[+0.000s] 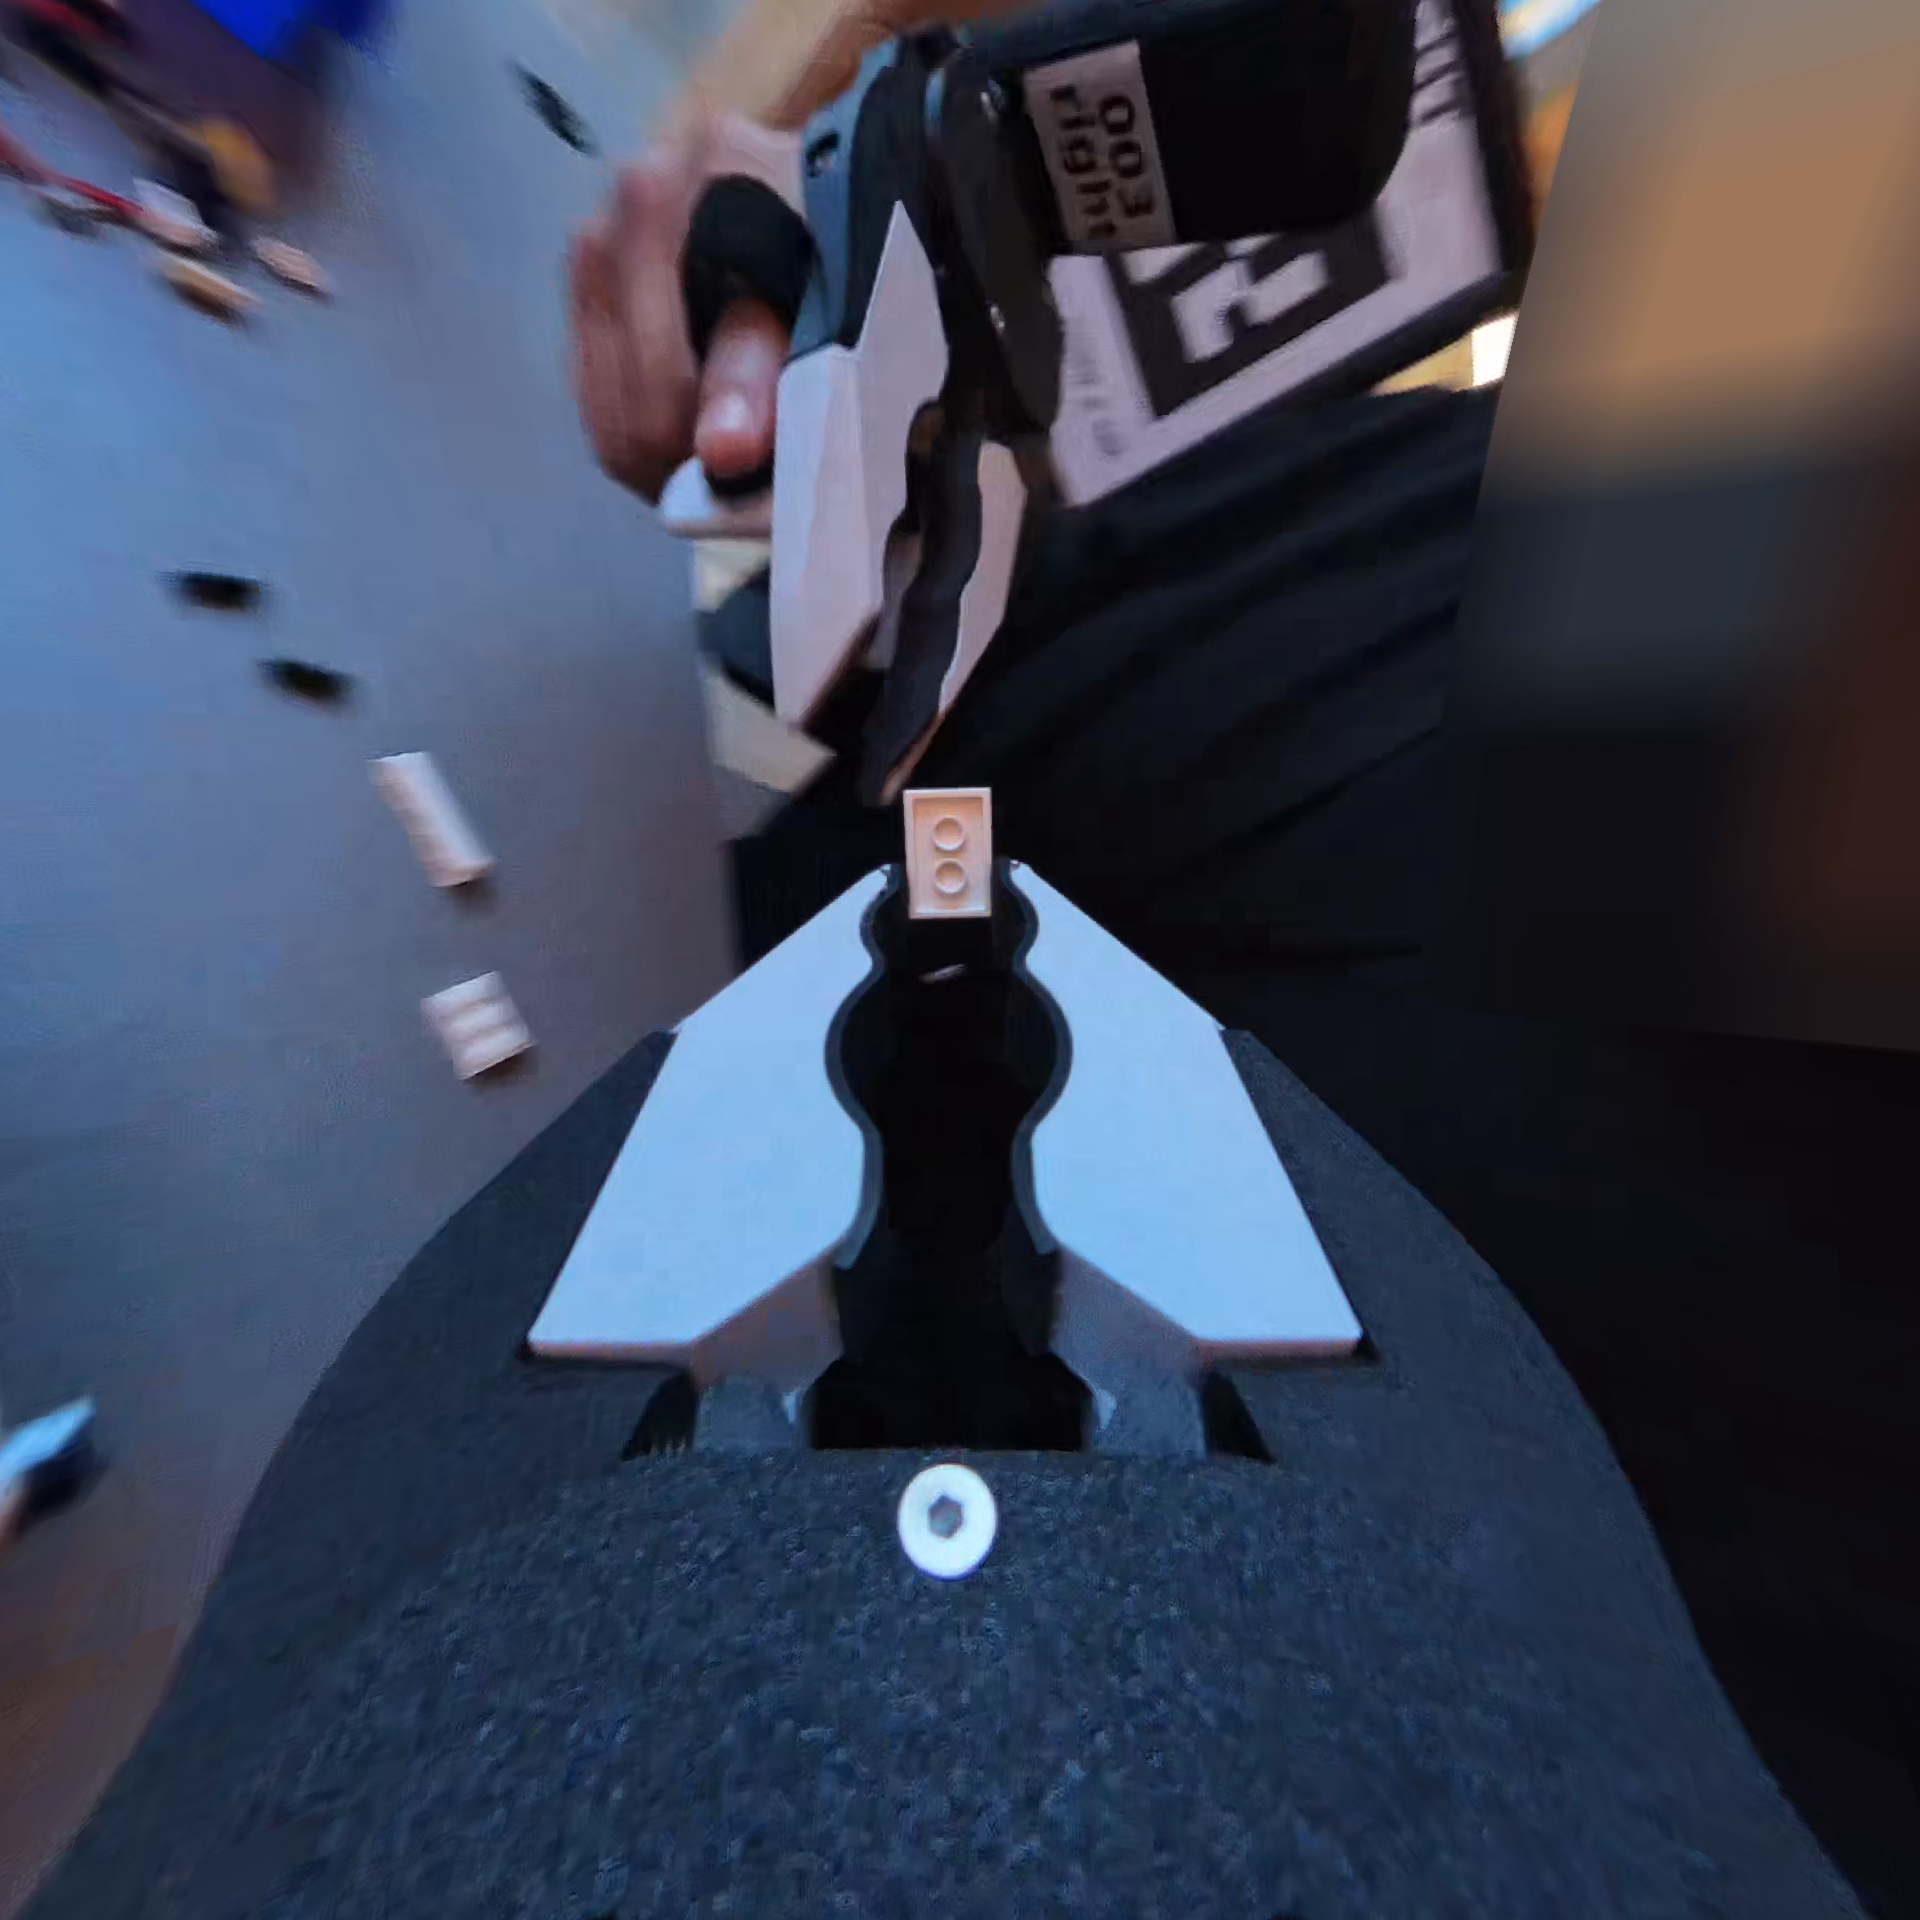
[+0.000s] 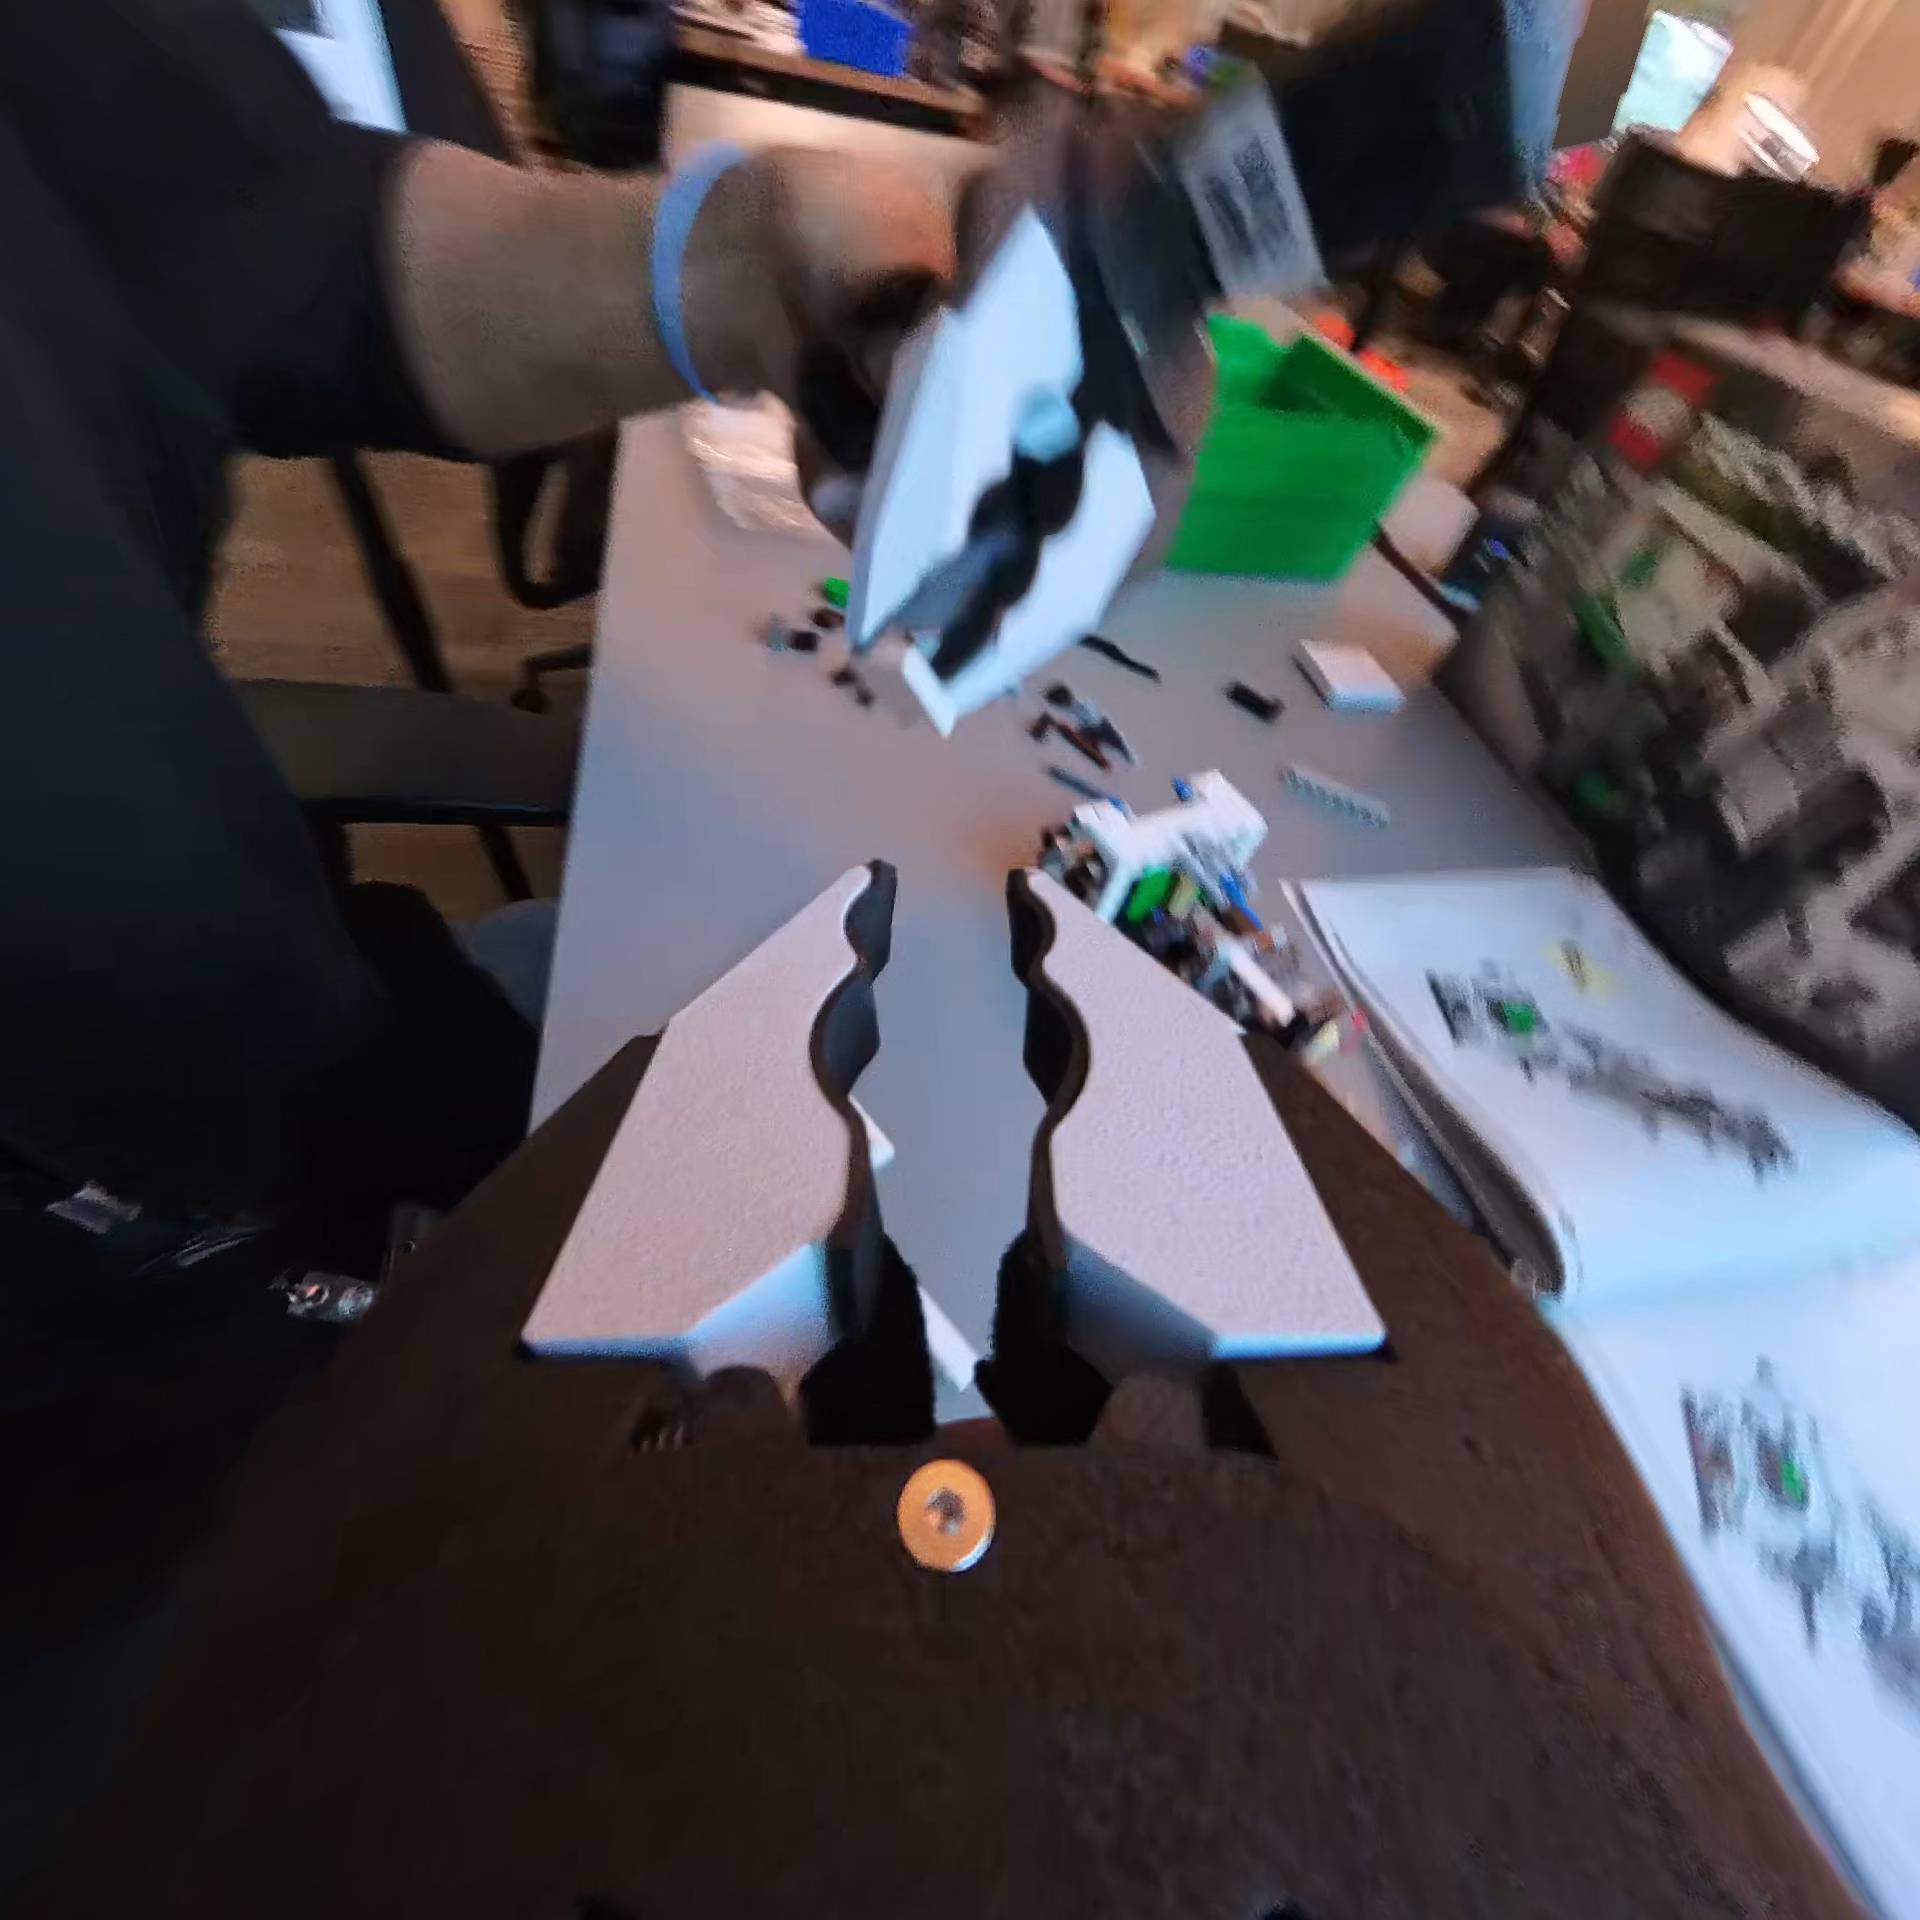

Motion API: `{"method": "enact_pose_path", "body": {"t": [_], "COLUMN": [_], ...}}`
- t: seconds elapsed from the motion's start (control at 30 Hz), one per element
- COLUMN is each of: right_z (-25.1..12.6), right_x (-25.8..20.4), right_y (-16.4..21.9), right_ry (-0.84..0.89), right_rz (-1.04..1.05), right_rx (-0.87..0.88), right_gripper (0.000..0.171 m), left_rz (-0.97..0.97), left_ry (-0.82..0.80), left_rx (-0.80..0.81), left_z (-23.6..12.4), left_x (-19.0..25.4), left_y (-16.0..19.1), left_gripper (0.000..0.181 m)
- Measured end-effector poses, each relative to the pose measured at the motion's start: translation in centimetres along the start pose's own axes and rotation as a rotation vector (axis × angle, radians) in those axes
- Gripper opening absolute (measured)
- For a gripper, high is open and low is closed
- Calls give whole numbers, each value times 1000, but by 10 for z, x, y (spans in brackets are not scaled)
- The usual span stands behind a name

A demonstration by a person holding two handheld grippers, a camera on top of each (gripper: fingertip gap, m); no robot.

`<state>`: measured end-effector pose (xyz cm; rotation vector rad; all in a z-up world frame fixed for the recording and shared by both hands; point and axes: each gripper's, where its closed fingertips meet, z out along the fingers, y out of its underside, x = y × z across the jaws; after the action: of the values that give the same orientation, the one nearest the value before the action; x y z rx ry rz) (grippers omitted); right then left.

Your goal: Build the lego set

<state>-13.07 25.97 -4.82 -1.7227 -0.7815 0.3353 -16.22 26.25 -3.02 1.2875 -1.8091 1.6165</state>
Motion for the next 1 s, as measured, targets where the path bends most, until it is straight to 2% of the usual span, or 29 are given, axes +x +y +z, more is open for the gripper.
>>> {"method": "enact_pose_path", "body": {"t": [0.1,0.17,0.33,0.53,0.63,0.67,0.73,0.83,0.9,1.0], "right_z": [1,-3,-25,-29,-31,-32,-35,-33,-20,4], "right_x": [-11,-13,-11,-16,-17,-18,-9,13,25,22], "right_y": [-19,-22,-24,-20,-10,-7,1,48,84,117], "right_ry": [-115,-165,-203,-164,-163,-177,-160,-128,-123,-208], "right_rz": [-84,-56,60,43,50,80,170,426,601,666], "right_rx": [9,15,78,113,61,44,42,-96,-218,-420], "right_gripper": [20,21,19,6,4,2,2,2,2,2], "left_rz": [-133,-169,-197,-210,-165,-97,127,404,469,512], "left_ry": [252,338,374,354,268,192,-60,-354,-433,-509], "left_rx": [-23,-55,-41,-68,-61,-73,-133,-178,-174,-130], "left_z": [20,27,29,43,46,47,43,35,37,41], "left_x": [14,16,7,3,-7,-14,-38,-56,-58,-60], "left_y": [-14,-19,-28,-19,-17,-14,-3,11,24,42], "left_gripper": [15,14,14,14,13,23,40,35,30,26]}}
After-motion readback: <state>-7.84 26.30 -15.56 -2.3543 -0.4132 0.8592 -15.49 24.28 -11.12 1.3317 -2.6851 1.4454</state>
